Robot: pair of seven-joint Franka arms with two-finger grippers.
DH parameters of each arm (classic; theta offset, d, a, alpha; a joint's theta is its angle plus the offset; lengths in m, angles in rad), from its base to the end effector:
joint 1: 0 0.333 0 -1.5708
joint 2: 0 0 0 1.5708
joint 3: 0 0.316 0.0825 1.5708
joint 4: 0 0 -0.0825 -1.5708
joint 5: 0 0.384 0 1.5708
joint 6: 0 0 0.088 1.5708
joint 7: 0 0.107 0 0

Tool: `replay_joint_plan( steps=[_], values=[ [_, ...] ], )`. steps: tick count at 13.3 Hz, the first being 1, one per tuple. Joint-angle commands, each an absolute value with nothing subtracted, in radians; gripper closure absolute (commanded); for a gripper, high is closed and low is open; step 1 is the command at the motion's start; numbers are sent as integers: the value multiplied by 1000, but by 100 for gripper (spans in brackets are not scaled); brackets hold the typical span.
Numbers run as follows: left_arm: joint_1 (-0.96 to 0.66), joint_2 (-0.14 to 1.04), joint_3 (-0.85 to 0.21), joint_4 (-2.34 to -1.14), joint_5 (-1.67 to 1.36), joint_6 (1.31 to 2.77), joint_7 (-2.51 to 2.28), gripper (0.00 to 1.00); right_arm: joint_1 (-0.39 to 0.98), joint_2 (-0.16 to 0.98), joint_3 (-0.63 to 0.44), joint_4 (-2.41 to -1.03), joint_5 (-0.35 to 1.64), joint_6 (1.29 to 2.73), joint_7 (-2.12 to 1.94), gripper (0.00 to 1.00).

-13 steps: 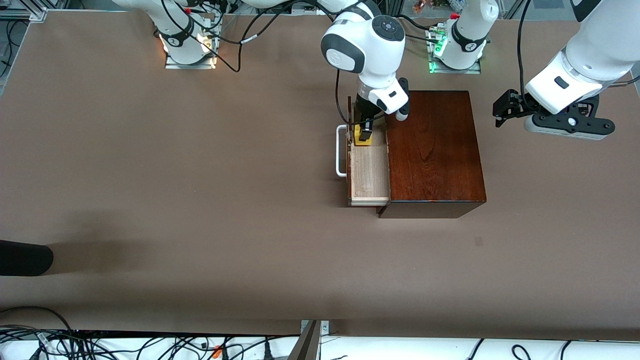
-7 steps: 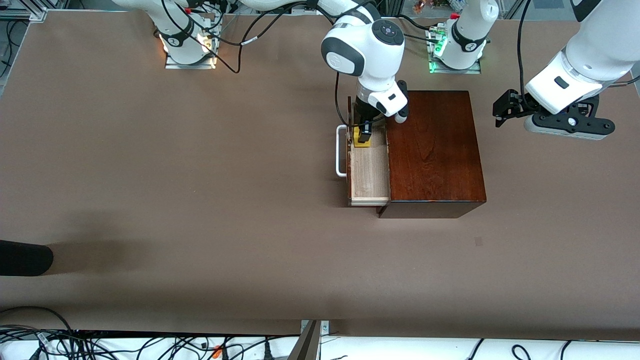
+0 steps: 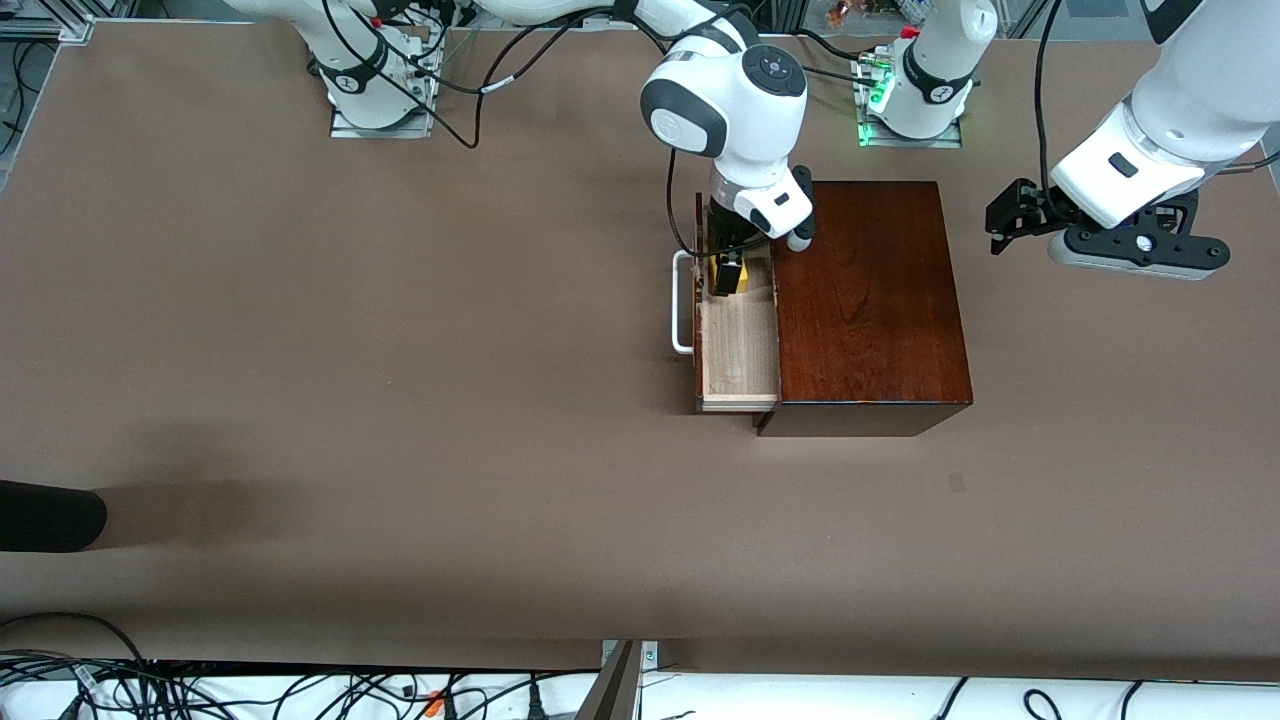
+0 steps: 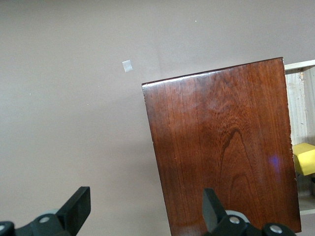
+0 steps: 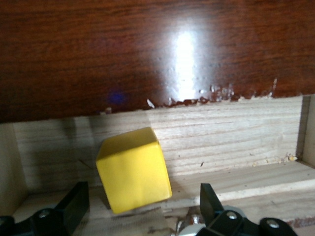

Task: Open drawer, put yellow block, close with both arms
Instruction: 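Lower the cube into the drawer and open the right gripper, then withdraw the right gripper while the left gripper moves to the drawer front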

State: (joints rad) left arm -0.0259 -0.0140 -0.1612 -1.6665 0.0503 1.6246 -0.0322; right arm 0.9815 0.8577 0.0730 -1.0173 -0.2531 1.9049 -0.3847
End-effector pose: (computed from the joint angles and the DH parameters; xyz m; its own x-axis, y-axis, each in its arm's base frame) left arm 0.5438 -0.0983 0.5916 0.9873 -0.1569 -0.0265 -0.1581 -0.9860 -0.0532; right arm 0.4157 0.6554 0.3389 0.0823 0.9956 -0.0457 0.9807 -0.0727 0.1814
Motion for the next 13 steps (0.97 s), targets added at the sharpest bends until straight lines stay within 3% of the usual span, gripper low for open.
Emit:
replay_joint_plan(
  steps=[1,5,9,13],
  values=[
    [-21,-9,-169,-1643,58,1605,-15,0,948,813,84,-988,-233,1832,-394,0],
    [-20,5,-169,-1634,43,1605,-24,0,821,634,74,-989,-173,1741,-393,0],
    [-40,60,-172,-1631,-78,1603,-15,0,620,448,52,-1011,-117,1527,-382,0],
    [-165,225,-230,-1554,-138,1612,-27,0,581,290,-232,-1202,165,1526,-379,0]
  ],
)
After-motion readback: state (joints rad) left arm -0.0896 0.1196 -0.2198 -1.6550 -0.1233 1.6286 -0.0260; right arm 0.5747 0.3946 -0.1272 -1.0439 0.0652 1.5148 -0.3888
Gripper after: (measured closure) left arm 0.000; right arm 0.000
